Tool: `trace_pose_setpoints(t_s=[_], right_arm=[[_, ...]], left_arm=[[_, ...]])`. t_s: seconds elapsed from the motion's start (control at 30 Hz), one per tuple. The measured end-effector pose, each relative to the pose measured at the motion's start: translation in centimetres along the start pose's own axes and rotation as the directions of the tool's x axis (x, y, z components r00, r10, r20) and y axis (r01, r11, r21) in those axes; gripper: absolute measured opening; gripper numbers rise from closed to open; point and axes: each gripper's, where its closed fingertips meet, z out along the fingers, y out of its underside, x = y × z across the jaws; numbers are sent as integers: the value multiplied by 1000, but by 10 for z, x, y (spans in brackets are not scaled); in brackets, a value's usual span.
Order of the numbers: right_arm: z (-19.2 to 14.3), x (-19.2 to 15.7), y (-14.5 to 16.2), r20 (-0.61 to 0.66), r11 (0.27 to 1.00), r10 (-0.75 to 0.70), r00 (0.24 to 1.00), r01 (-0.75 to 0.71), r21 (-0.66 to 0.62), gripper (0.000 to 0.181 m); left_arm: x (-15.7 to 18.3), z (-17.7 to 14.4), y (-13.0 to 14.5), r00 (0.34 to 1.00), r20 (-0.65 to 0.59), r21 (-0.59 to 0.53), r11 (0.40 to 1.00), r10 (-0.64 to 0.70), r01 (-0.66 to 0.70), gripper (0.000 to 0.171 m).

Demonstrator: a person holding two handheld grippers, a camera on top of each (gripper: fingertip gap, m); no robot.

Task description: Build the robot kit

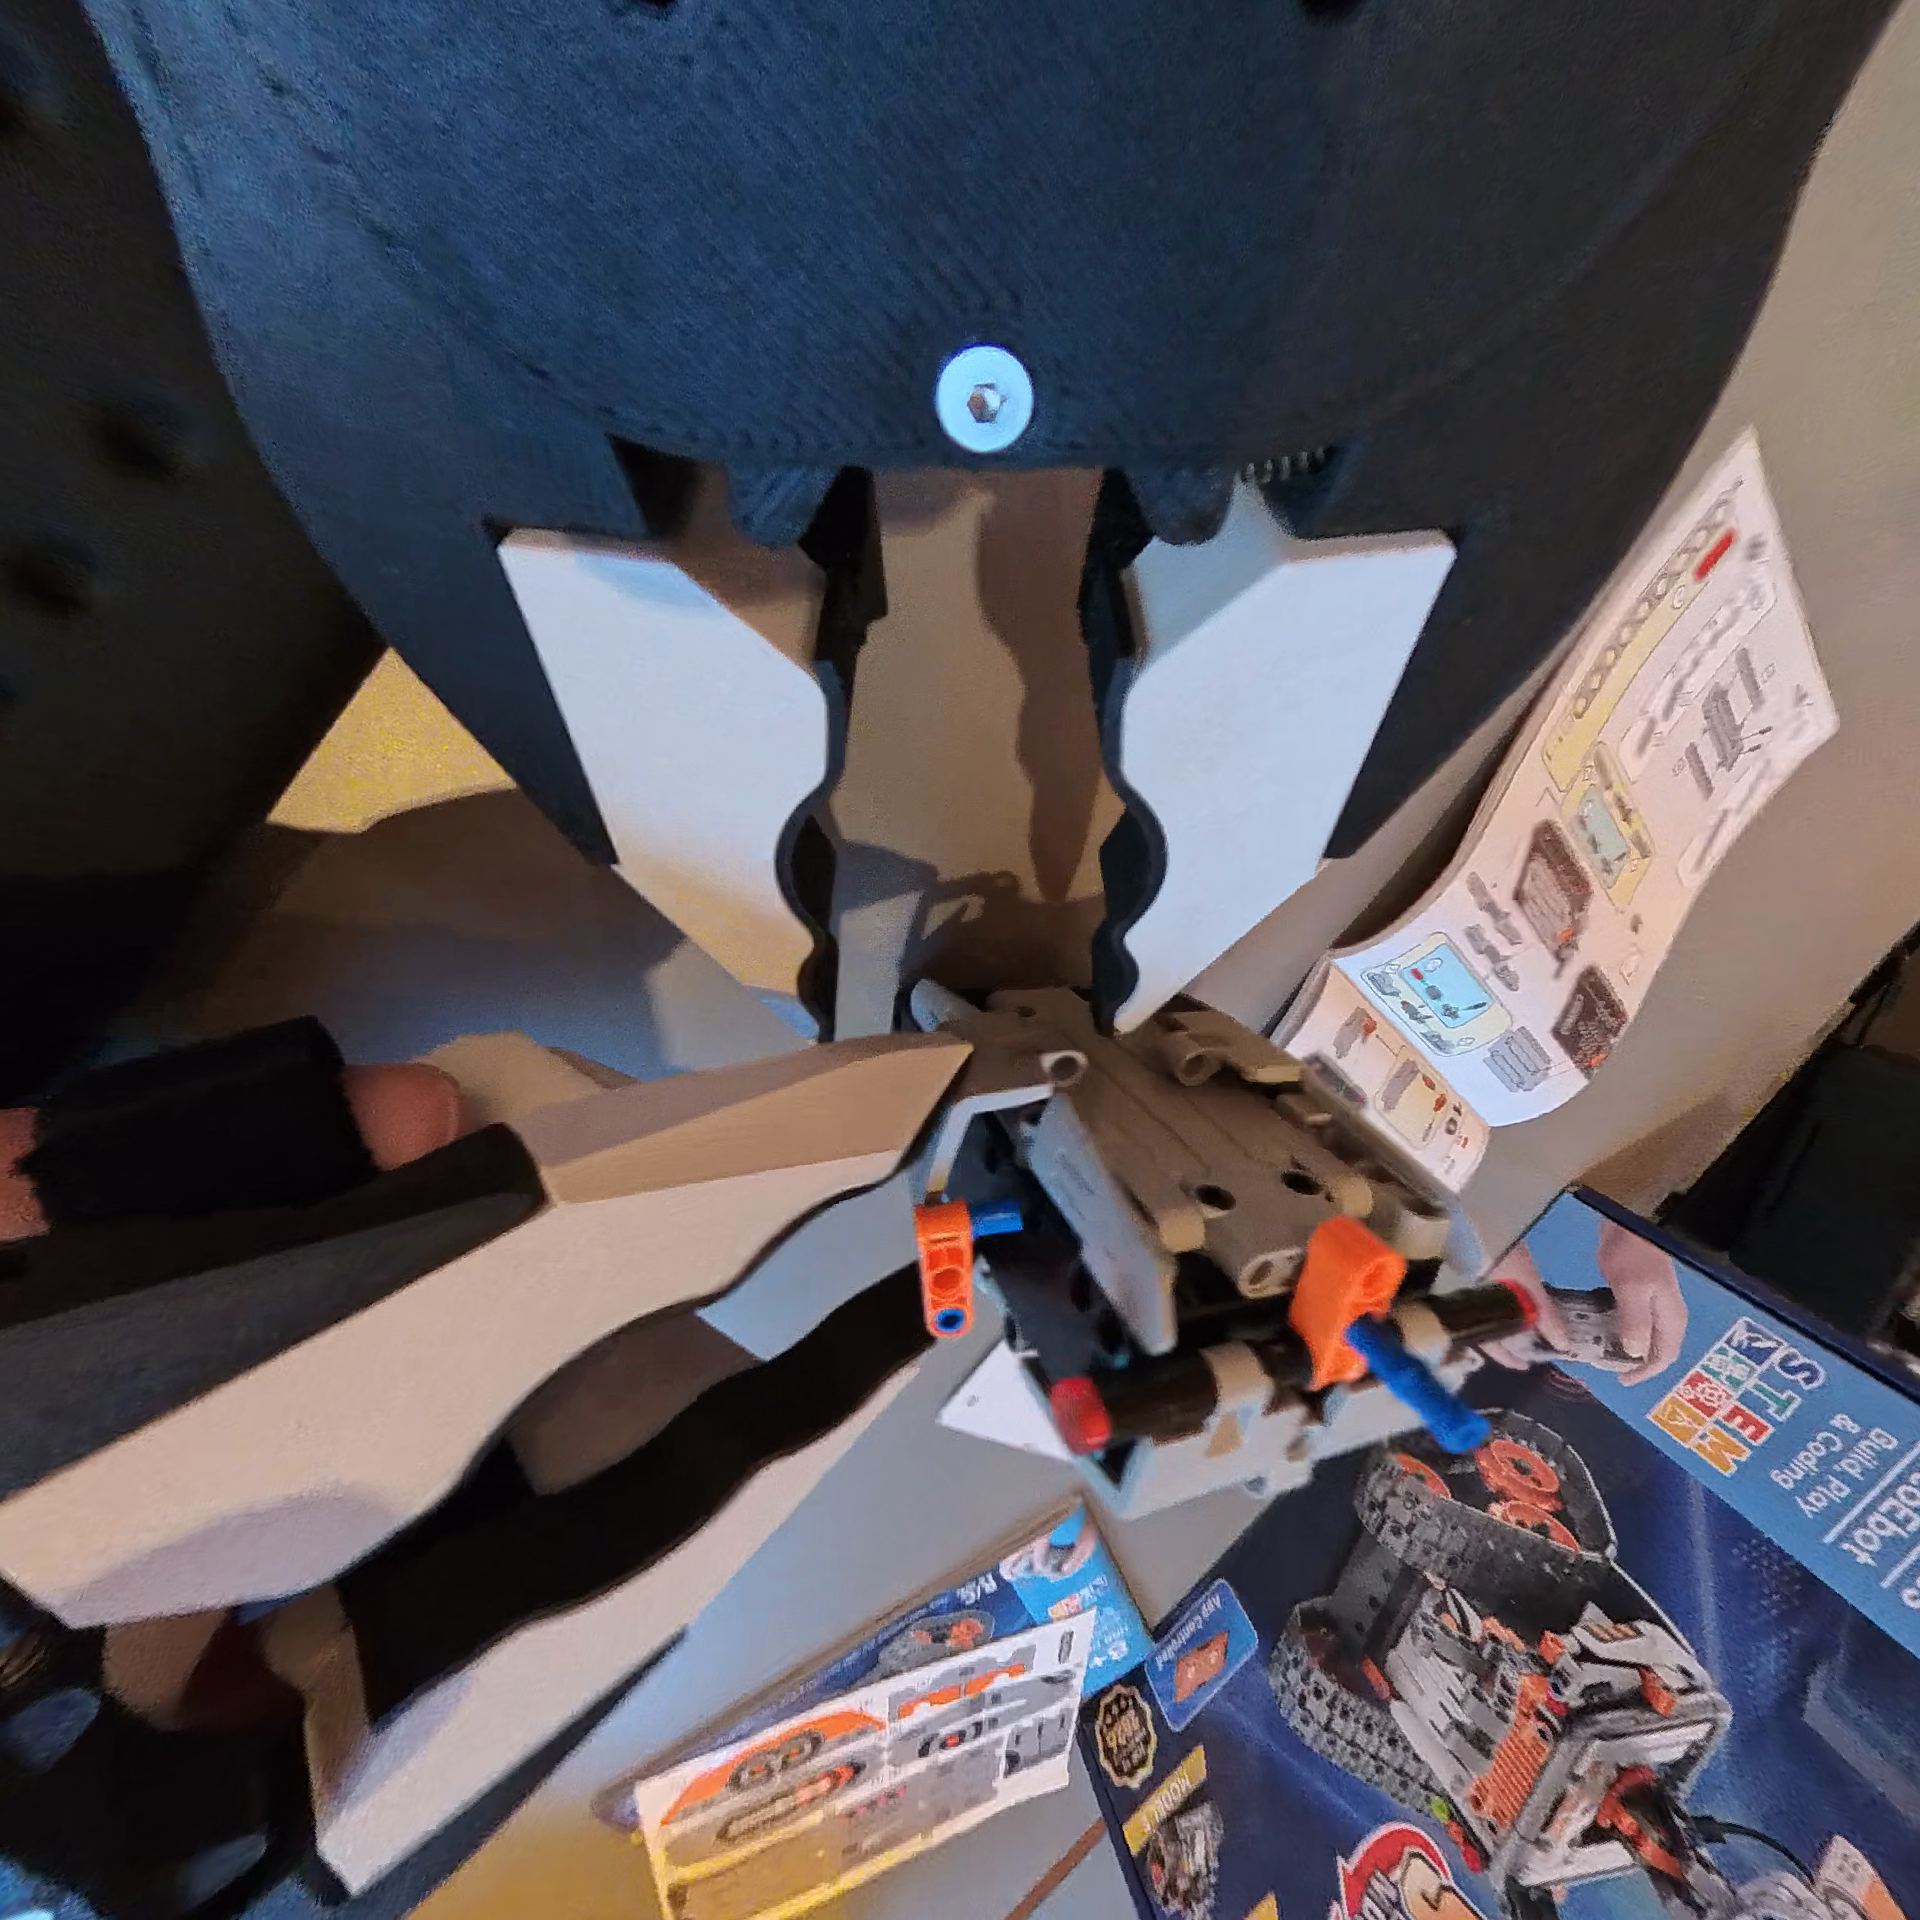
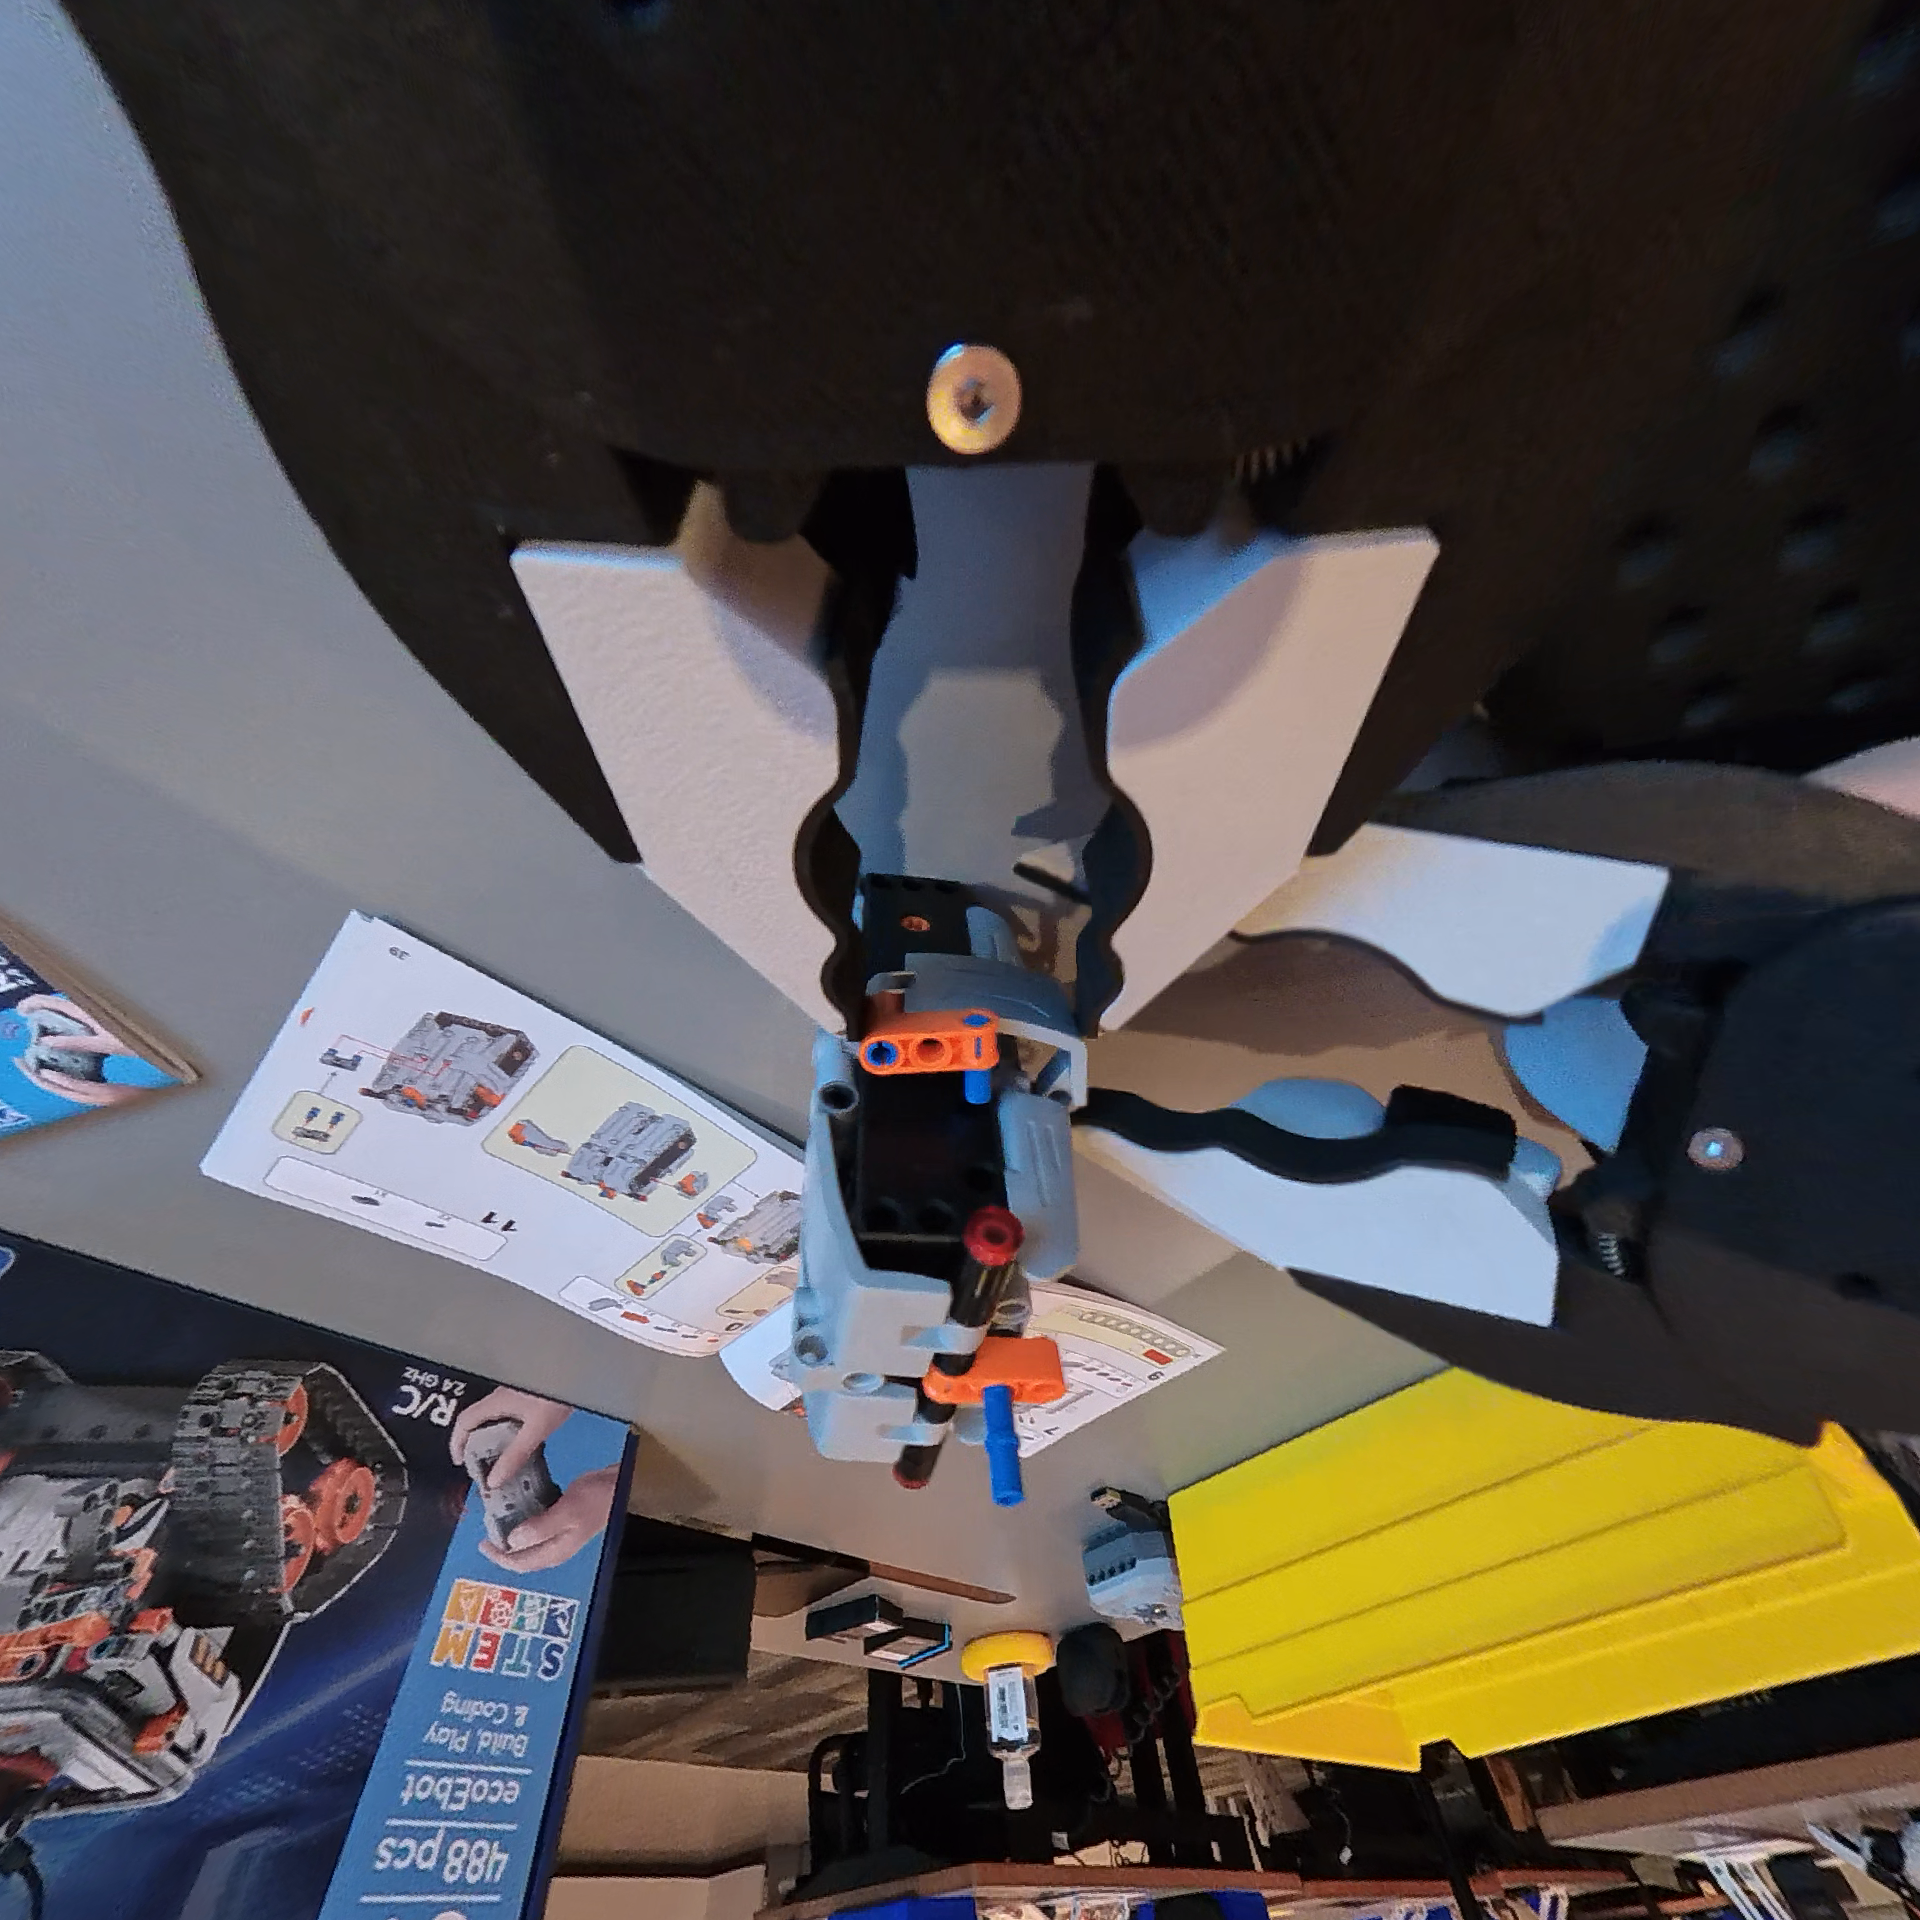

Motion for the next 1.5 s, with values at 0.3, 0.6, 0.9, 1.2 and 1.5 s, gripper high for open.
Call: trace_pose_setpoints(t_s=[0.3, 0.6, 0.9, 1.2, 1.5], right_arm=[[0, 1, -4, -53, 1000, -1, 999, 1, 11, 40], [1, 0, -3, -15, 999, 54, 998, -53, 7, 40], [2, 1, 0, -13, 997, 77, 997, -77, -23, 40], [1, -3, -1, 50, 994, 109, 993, -109, -5, 44], [-4, -4, -1, 189, 990, 137, 972, -141, 3, 50]], left_arm=[[-11, -5, -6, 996, 86, 36, 999, 4, -7, 28], [-13, -3, -9, 995, 99, 46, 999, 12, -17, 35], [-12, -2, -9, 991, 118, 35, 998, 55, -59, 29], [-13, -1, -4, 997, 49, 51, 997, -56, 53, 28], [-11, -1, -3, 995, -22, 62, 993, -95, 97, 28]])
